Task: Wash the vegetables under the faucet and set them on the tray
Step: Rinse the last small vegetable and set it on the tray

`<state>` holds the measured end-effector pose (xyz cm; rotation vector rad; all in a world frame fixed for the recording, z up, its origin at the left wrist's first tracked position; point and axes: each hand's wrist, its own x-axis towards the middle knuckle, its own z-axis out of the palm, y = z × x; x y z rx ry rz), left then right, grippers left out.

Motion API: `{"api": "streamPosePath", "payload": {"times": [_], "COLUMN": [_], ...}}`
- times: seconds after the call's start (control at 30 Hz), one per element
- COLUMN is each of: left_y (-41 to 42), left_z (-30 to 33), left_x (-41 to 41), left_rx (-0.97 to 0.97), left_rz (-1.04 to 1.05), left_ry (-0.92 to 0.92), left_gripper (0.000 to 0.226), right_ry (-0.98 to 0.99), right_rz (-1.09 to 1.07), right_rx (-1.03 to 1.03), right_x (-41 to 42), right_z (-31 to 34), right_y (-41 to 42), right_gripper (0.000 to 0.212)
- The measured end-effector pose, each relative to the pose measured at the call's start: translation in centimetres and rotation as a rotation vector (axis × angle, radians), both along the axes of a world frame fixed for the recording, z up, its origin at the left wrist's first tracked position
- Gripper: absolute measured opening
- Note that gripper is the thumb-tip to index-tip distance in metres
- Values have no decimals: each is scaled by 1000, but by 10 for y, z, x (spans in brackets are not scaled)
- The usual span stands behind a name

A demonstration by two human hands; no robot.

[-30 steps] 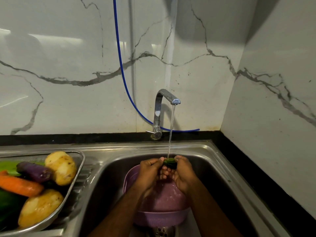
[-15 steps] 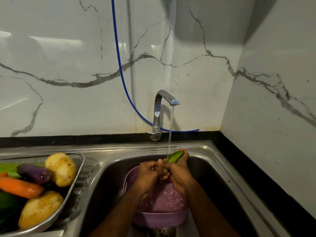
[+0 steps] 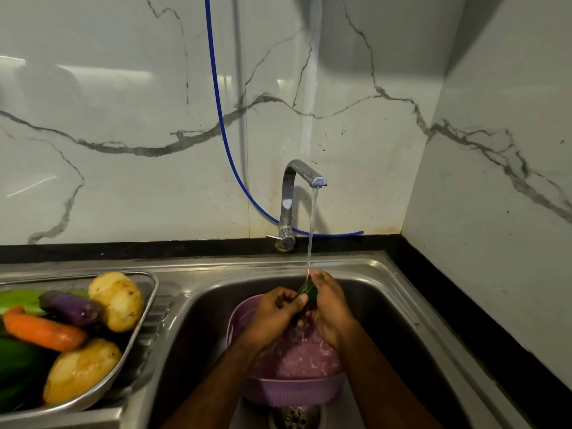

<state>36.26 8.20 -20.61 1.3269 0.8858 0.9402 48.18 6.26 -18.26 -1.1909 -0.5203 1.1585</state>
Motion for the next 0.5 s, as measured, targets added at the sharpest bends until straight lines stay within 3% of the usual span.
{"api": "streamPosePath", "payload": {"times": [0.13,0.27,0.4,0.5], "left_y": [0,6,8,10], "left_z": [1,-3,-7,-13], "left_x": [-5,-9,-13,-16], "left_rx": [-45,-66,20,38], "left_rz": [-64,-74,-91,-129], "left_ry": [48,78,96,145], "left_gripper": [31,35,19,28], "right_ry": [-141,-130,8,100], "right_rz": [-51,-67,-44,-12], "right_rx": [19,23,33,12], "right_x": [-2,-3,1,-2], "right_z": [-4,-2,-3,0], "right_y": [6,5,3,1], "right_gripper": [23,24,29,28]}}
